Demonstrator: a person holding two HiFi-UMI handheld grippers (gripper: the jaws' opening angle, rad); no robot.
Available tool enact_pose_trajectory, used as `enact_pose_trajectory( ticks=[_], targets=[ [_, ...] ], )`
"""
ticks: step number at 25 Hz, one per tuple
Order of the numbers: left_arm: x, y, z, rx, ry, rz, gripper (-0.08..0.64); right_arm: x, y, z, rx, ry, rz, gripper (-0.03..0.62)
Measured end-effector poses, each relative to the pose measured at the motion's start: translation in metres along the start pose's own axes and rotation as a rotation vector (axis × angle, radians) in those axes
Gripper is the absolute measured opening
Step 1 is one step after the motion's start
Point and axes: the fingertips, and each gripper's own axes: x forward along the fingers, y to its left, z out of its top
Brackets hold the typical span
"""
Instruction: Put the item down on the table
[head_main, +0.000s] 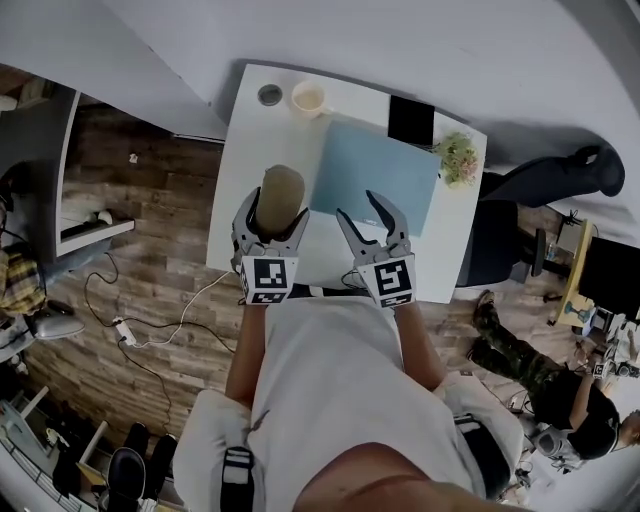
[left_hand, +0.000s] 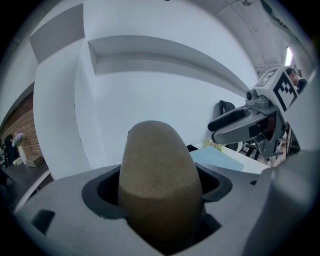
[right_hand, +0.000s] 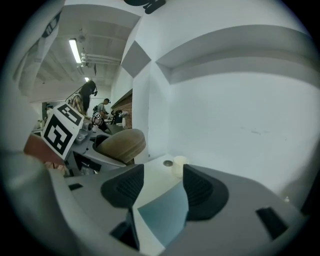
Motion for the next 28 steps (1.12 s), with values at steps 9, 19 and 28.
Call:
enact_pose_trajectory(
  ticks=[9, 19, 28],
  targets=[
    [0.013, 0.003, -0.024, 0.023, 0.058, -0.018, 0.413, 0.023, 0.015, -0.02, -0.031, 0.046, 0.056, 0.249],
    [0.027, -0.002, -0.05, 0.029, 0.116, -0.059, 0.413, 0.045, 0.032, -0.035, -0.062, 0.094, 0.111, 0.247],
    [0.037, -0.009, -0.075, 0.023, 0.164, -0.097, 0.414, 0.057, 0.038, -0.054, -0.046, 0.142, 0.129, 0.245]
  ],
)
